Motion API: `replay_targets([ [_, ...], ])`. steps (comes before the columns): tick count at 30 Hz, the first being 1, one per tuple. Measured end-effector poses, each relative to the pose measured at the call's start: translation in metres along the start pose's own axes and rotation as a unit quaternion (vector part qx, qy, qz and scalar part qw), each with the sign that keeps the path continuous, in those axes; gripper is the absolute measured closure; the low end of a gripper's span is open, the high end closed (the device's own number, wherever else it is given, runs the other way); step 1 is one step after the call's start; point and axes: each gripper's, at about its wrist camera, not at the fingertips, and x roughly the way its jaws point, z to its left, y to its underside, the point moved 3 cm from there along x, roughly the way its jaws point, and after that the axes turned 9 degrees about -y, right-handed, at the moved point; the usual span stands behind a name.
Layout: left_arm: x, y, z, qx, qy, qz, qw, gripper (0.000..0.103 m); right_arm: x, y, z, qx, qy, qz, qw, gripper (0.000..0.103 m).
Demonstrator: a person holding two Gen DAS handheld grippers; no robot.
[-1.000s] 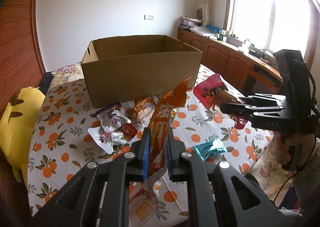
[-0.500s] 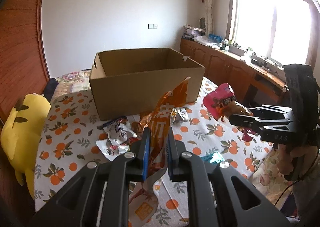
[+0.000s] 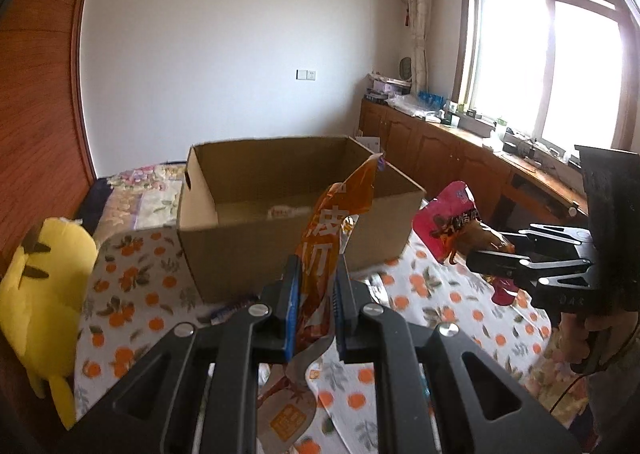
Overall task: Organize snacks
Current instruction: 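Carry both packets into the box and open both tools to release them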
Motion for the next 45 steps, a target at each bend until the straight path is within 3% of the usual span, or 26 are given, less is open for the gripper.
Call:
replay_targets([
  [20,0.079,-0.075,0.034,0.005,-0.023,-0.016,0.9996,0.092,0.071,-0.082,-0.023,-0.044,-0.014,-0.002,0.999,0.062],
  [31,0.115,-0.084,0.039,0.002,-0.022,-0.005,0.9997,0.095,0.119,-0.095,-0.041,-0.042,-0.002,0.021,0.999,0.062],
  [45,0.131,-0.083,0.028,0.014,-0.027,0.015,0.9994,0.093,0.146,-0.098,-0.057,-0.021,0.001,0.046,0.999,0.061],
])
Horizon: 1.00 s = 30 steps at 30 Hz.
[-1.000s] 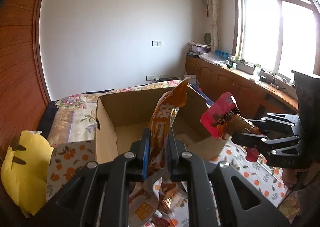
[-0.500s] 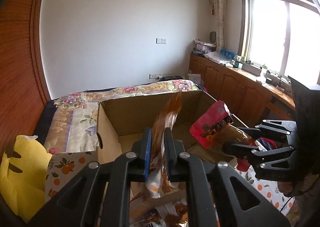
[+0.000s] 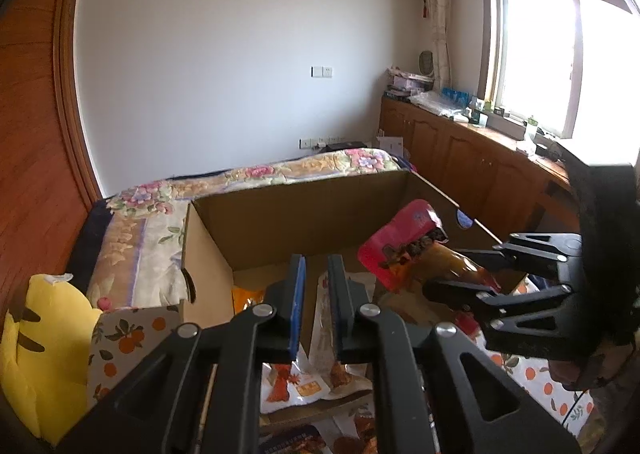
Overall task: Organize snacks
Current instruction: 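Carry both packets into the box and open both tools to release them, then grasp the white wrapper with the left tool while the right tool grasps the teal candy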
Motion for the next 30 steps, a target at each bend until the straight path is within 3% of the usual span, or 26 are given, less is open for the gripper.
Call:
replay_targets([
  [8,-0.012,0.014,-0.007,0.021,-0.007,0.009,0.9997,0.09,0.003,0.005,-0.009,0.015,0.009,0.007,1.0,0.054],
  [15,-0.034,0.023,-0.011,0.024,-0.011,0.008,0.9996,0.09,-0.035,0.007,0.012,0.001,0.008,-0.017,1.0,0.054],
  [30,-0.068,0.087,-0.008,0.012,-0.017,0.041,0.9989,0.085,-0.099,0.068,0.06,-0.007,-0.016,-0.011,1.0,0.053],
])
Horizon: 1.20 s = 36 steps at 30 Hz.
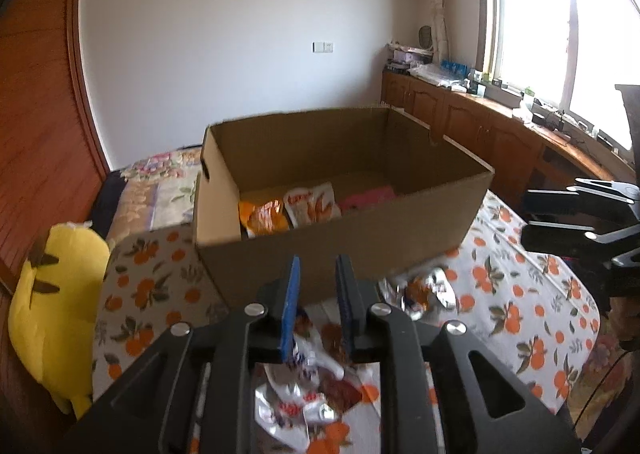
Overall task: Organize snacks
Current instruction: 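Grasp the white wrapper with the left tool while the right tool grasps the teal candy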
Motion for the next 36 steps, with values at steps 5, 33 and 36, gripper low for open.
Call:
replay_targets([
  [5,0.003,0.031,0.003,-0.011,-0.003,0.023,0.9997,0.083,0.002,0.035,0.006,0.006,-0.001,0.024,1.0,0.053],
  [33,0.039,0.102,0.001,-0.03,-0.012,0.095,0.9949,0.068,0.034,0.149,0.035,0.002,-0.065,0.147,0.987,0.044],
  [36,0.04,0.101,0.001,-0.035,-0.008,0.095,0.9948,0.063,0.031,0.152,0.037,-0.003,-0.066,0.15,0.987,0.043],
])
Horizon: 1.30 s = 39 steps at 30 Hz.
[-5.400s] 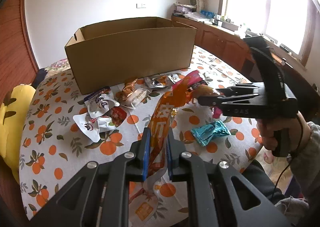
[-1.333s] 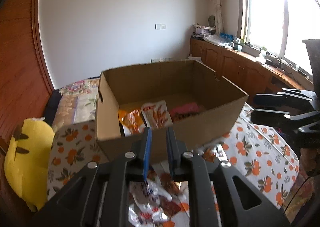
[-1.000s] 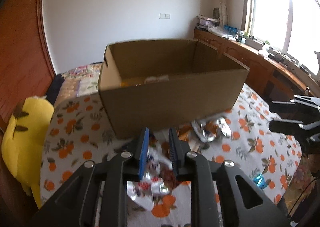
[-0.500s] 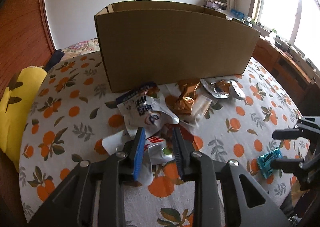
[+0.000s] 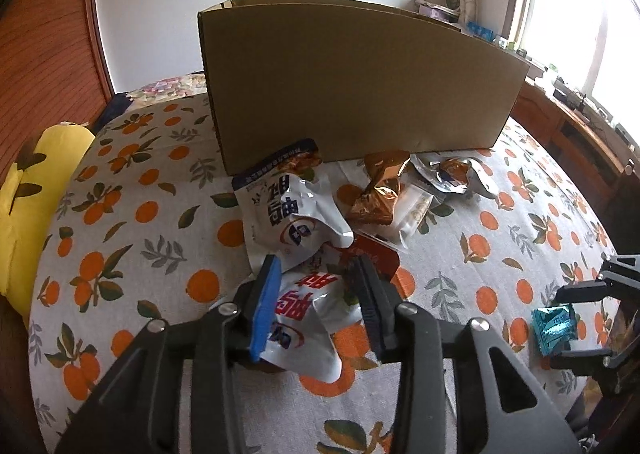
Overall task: Organize snacks
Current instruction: 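Grasp the white wrapper with the left tool while the right tool grasps the teal candy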
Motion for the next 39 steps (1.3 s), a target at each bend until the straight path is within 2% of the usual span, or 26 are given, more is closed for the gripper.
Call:
replay_targets([
  [6,0.002,0.0,-0.001,0.001,-0.004,0.004,1.0,0.06,-0.002,0.003,-0.002,-0.003,0.004,0.003,1.0,0.041],
  [14,0.002,-0.001,-0.005,0.015,-0.011,0.003,0.9998,0.056,0.004,0.002,0.001,-0.035,0.056,0.002,0.998,0.044],
  [18,-0.002,-0.006,0.0,-0.006,0.004,0.01,0.9999,0.056,0.001,0.0,-0.003,-0.032,0.062,-0.007,0.998,0.073],
  [21,-0.01,-0.015,0.004,-0.021,0.01,-0.002,0.9997,0.054,0.001,-0.003,-0.006,-0.033,0.071,-0.01,0.997,0.079],
  [25,-0.012,-0.03,0.009,-0.037,0.02,-0.008,0.9991,0.051,0.001,-0.01,-0.014,-0.024,0.073,-0.019,0.997,0.08],
  [29,0.001,-0.04,0.009,-0.039,0.017,0.003,0.9991,0.049,0.0,-0.018,-0.02,-0.014,0.069,-0.035,0.997,0.08],
  [39,0.039,-0.05,0.009,-0.023,-0.023,0.045,0.9984,0.048,0.01,-0.029,-0.038,-0.005,0.077,-0.044,0.996,0.08],
])
